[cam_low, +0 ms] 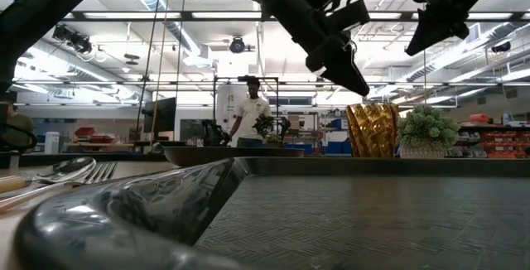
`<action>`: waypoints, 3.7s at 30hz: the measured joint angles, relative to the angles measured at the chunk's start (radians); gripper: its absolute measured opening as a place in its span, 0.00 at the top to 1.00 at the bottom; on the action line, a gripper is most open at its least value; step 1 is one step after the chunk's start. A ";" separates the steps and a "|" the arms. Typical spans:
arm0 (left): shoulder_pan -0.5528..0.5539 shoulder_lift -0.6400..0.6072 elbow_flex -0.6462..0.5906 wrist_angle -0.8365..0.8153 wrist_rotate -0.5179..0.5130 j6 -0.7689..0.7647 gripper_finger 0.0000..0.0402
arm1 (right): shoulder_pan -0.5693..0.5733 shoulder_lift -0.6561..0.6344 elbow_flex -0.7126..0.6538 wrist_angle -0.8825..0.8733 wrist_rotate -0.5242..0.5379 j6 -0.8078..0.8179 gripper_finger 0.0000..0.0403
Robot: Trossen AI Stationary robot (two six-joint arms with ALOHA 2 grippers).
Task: Pick and place plate/cup/fork/spoon on tray
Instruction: Put the brown cup on the black tray
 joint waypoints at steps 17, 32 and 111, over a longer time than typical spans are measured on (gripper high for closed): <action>0.032 0.035 0.000 -0.007 0.005 0.062 0.57 | 0.011 0.001 -0.066 0.048 0.002 0.020 0.93; 0.028 0.058 0.000 -0.004 0.006 0.118 0.58 | 0.011 0.001 -0.066 0.059 -0.005 0.018 0.93; -0.278 0.172 0.204 0.056 0.072 -0.358 0.95 | -0.039 0.034 -0.060 0.105 -0.059 -0.006 0.97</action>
